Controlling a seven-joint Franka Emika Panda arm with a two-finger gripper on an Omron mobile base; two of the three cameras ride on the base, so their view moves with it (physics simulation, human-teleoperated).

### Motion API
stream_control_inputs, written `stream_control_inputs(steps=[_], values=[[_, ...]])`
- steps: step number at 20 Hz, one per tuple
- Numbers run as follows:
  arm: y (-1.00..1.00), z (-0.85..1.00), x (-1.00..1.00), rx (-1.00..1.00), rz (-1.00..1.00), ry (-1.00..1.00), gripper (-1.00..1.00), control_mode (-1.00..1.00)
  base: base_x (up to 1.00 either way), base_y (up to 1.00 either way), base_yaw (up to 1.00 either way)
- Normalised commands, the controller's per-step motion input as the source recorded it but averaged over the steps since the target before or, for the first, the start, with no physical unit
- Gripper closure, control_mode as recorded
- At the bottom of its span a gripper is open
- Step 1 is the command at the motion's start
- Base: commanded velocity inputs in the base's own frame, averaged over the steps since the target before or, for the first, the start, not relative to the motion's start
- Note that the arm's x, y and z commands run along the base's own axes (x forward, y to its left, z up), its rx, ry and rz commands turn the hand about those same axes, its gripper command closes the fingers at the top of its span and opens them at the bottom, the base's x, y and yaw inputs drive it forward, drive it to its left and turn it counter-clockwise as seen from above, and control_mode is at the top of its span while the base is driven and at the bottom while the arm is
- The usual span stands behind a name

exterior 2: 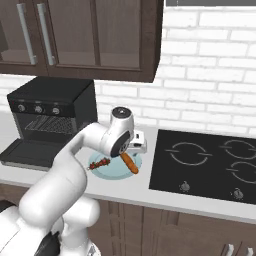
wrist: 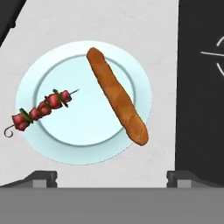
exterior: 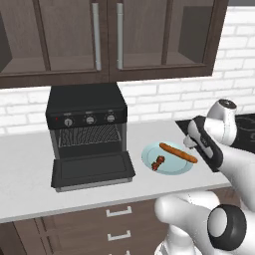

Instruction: Pick up the kebab skewer and baguette bread, and place them inside the toaster oven. Close the toaster oven door and start by setting the timer.

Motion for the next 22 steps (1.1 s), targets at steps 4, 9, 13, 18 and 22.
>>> stream_control_inputs(steps=[4, 9, 13, 18, 22], values=[[-0.02, -0.54, 0.29, 0.00, 0.01, 0.00, -1.00, -1.00, 0.00, 0.00, 0.00], [-0.09, -0.50, 0.21, 0.00, 0.02, 0.00, -1.00, -1.00, 0.00, 0.00, 0.00], [-0.14, -0.36, 0.18, 0.00, 0.02, 0.00, -1.00, -1.00, 0.00, 0.00, 0.00], [-0.14, -0.21, 0.09, 0.00, 0.02, 0.00, -1.00, -1.00, 0.00, 0.00, 0.00], [-0.05, -0.09, 0.12, 0.00, 0.00, 0.00, -1.00, -1.00, 0.00, 0.00, 0.00]])
